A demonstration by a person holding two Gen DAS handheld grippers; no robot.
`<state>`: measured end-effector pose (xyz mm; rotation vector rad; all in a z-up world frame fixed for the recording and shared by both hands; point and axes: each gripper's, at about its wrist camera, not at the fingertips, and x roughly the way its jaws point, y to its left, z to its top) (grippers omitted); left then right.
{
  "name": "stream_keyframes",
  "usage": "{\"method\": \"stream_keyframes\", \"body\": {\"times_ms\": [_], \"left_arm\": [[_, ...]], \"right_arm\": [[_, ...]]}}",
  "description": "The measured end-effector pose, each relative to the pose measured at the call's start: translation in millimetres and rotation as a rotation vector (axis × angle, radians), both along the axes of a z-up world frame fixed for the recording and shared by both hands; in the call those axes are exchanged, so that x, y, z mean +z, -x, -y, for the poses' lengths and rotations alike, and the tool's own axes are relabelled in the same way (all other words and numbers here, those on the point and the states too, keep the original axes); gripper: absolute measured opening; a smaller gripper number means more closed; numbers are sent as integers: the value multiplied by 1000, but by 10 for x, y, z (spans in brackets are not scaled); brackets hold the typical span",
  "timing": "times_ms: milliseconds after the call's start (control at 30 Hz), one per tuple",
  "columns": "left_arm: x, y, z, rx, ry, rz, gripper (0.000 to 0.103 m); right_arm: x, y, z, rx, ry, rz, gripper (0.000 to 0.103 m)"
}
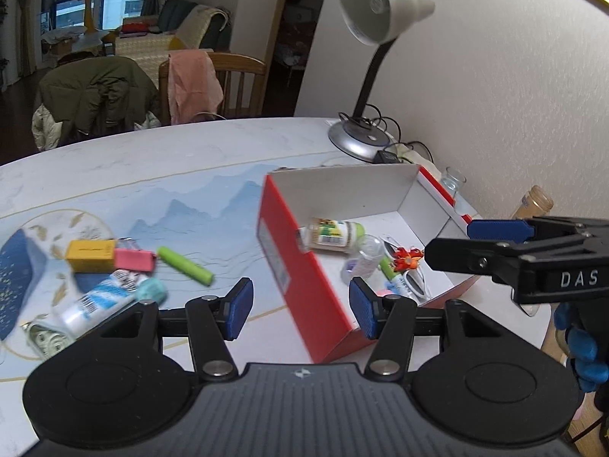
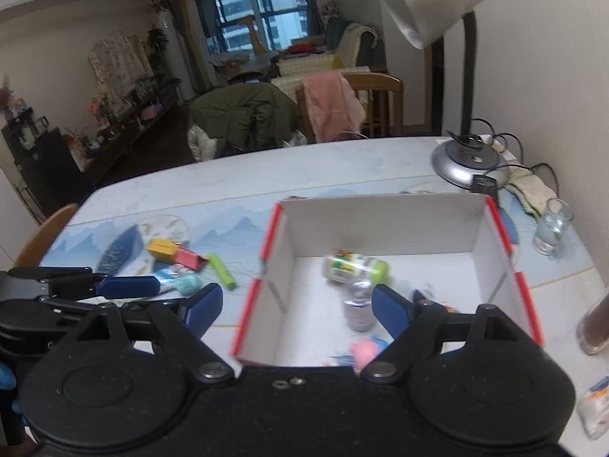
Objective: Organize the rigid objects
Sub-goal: 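Lift both tools out of the shoebox back over the mat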
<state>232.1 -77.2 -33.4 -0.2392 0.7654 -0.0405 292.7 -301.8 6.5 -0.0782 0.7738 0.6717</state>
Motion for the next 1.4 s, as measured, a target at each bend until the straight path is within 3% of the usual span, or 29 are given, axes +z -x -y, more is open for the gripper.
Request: {"method": "stream_keyframes", "body": {"times_ms": [67,233,300,400,733,833,1100,1400], "left_arm": [[25,107,-106,5,0,13,66],[59,325,-355,23,-8,35,67],[57,401,-458,33,-15,40,75],[43,527,-626,48,-24,48,79],[-67,890,-1178,122,-39,63,88],[-124,989,-1345,137,-36,72,102],[-348,1120,-1692,169,-65,70,103],[-757,1050,-2050,162,-37,33,103]], "right_arm": [[0,101,-78,9,-15,10,88],[-6,308,-299,22,-38,31,92],[-14,384,-395,28,-42,41,95],[-25,489,-542,42,-45,49,99],[-119,735,-1054,78,-28,40,101],[-166,776,-1180,83,-20,33,101],[-300,849,-1497,94,15,10,101],[-496,735,-1803,98,64,-16,100]]}}
